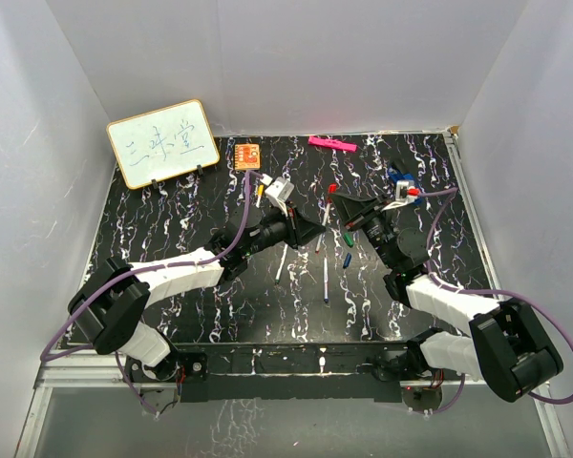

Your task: Insert the pens into the pen caps

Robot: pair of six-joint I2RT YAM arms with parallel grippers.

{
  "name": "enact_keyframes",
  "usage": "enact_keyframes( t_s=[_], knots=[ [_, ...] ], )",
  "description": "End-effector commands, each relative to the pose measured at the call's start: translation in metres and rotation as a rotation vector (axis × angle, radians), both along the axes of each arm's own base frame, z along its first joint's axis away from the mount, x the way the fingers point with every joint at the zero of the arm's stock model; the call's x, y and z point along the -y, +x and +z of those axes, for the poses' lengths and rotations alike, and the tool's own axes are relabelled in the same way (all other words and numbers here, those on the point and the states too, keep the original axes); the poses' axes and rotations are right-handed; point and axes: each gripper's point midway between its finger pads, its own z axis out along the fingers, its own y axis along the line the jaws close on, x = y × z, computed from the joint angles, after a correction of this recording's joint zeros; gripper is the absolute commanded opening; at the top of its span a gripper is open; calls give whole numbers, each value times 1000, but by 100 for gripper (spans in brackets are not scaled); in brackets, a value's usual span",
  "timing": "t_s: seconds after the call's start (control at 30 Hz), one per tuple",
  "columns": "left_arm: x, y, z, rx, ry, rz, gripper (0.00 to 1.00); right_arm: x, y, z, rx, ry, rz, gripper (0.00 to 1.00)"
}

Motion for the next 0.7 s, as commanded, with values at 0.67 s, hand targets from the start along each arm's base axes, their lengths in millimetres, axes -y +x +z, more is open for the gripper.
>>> enact_keyframes(
  t_s=[0.67],
  knots=[
    [-2, 31, 92, 177, -240, 157, 0, -26, -15, -22, -54, -69, 150, 0]
  ],
)
